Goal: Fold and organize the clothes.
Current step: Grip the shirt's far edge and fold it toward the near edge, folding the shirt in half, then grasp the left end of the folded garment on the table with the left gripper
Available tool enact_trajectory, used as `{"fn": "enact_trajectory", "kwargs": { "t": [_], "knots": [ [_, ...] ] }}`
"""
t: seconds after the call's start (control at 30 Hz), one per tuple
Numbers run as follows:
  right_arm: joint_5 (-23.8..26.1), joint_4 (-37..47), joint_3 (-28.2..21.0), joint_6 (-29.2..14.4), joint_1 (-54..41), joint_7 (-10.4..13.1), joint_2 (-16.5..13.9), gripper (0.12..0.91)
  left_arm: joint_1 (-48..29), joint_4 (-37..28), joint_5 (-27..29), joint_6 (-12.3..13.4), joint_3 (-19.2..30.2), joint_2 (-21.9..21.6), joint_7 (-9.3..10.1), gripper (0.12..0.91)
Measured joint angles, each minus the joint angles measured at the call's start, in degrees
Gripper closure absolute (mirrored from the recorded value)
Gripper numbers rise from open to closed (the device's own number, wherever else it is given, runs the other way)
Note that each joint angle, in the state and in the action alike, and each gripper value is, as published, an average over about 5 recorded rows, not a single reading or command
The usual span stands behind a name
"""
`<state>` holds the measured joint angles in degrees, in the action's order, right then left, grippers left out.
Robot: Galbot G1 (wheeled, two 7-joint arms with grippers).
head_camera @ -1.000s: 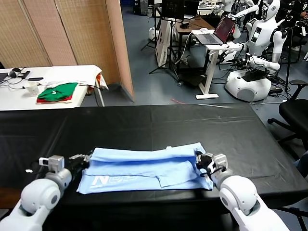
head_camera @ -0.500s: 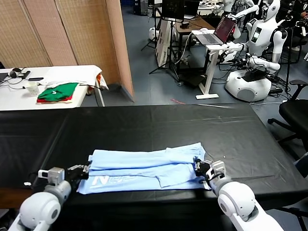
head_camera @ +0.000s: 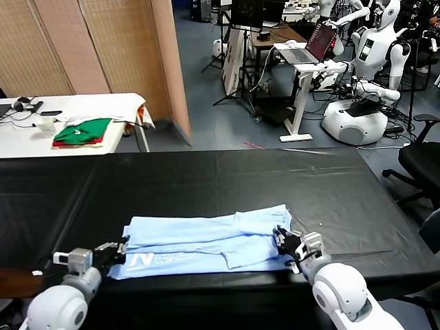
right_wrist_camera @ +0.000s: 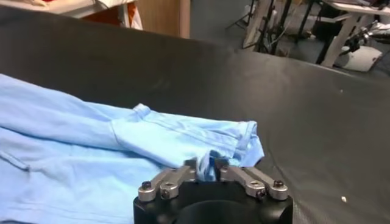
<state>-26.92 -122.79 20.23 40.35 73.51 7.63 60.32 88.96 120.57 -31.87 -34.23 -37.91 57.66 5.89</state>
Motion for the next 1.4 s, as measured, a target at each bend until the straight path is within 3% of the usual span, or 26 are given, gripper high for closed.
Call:
{"fn": "enact_trajectory", "kwargs": {
  "t": [0.1, 0.2, 0.33, 0.6, 1.13, 1.3, 1.4],
  "knots": [
    [0.60, 0.75, 0.58, -1.71, -1.02, 1.08, 1.40, 0.145, 0.07, 0.91, -1.26, 0.13, -1.55, 0.09, 0.49, 0.404],
    [1.89, 2.60, 0.53, -2.76, -2.68, 1.57, 3.35, 0.122, -1.03, 0.57, -3.64, 1.48, -2.43, 0.44, 1.17, 0.233],
    [3.38, 5.67, -0.01, -3.56, -5.02, 2.09, 5.87, 0.119, -3.88, -1.54, -6.56, 2.73, -2.17, 0.88, 1.19, 0.132],
    [3.94, 11.18, -0.49, -4.51, -7.67, 3.51, 8.87, 0.118, -9.06, -6.28, -6.30, 3.08, 0.89, 1.03, 0.48, 0.123],
    [5.55, 17.24, -0.90, -4.84, -9.65, 3.43, 13.18, 0.129, -12.73, -12.26, -6.70, 2.77, 4.21, 0.92, -1.00, 0.150],
    [6.11, 18.65, -0.77, -5.37, -10.02, 3.28, 14.17, 0.234, -12.67, -12.53, -6.46, 2.85, 4.35, 1.04, -1.09, 0.255],
    [6.33, 19.12, -0.75, -5.78, -10.09, 3.20, 14.63, 0.367, -12.47, -12.57, -6.21, 2.94, 4.36, 1.18, -1.09, 0.326]
  ]
}}
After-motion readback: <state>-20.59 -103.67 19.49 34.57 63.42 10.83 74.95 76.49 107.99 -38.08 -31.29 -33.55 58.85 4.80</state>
